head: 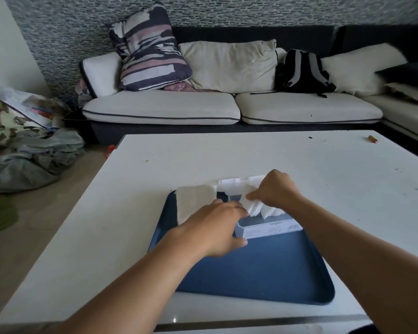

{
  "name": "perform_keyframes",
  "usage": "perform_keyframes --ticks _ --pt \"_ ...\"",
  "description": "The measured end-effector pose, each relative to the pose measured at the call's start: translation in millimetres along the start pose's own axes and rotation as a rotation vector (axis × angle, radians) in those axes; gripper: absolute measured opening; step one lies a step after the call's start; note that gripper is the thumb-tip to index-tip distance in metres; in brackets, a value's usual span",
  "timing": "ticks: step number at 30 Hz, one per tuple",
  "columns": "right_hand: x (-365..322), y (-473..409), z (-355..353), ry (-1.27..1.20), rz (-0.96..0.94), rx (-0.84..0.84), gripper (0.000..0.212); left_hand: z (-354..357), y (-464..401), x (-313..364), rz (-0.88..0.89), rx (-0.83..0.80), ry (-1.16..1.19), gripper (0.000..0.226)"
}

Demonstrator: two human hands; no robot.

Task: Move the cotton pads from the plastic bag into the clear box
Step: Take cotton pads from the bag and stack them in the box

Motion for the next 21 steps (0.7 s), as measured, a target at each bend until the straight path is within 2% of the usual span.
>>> perform_keyframes --ticks 4,10,15,18,21 --pt "3.2 3.5 6.3 0.111 -0.007 0.012 0.044 10.8 -1.6 -1.8 -0.003 -0.096 -0.030 0.054" --pt "-0.7 4.4 4.5 0.251 -0.055 0.097 0.045 15.3 -2.4 -3.0 0.017 -0.145 -0.019 0.040" --pt "1.6 4.1 6.9 0.309 -0.055 0.120 0.036 24.8 -4.6 -2.7 -0.001 -0.178 -0.021 0.038" --pt "6.0 3.0 10.3 0.328 -0.053 0.097 0.041 20.4 -4.7 2.1 0.019 -0.163 -0.016 0.037" --pt "9.7 1.7 9.1 0.247 -0.048 0.069 0.052 20.7 -3.5 2.2 0.012 -0.167 -0.001 0.037"
Point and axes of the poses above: each hand's wrist, its own y-axis away from the middle knuckle, its own z-axis out of the palm, x = y × z, the point moved 6 cm from there along -y, towards the middle knuckle, and after that the axes turned 3 degrees about -y, right-handed, at the moved point
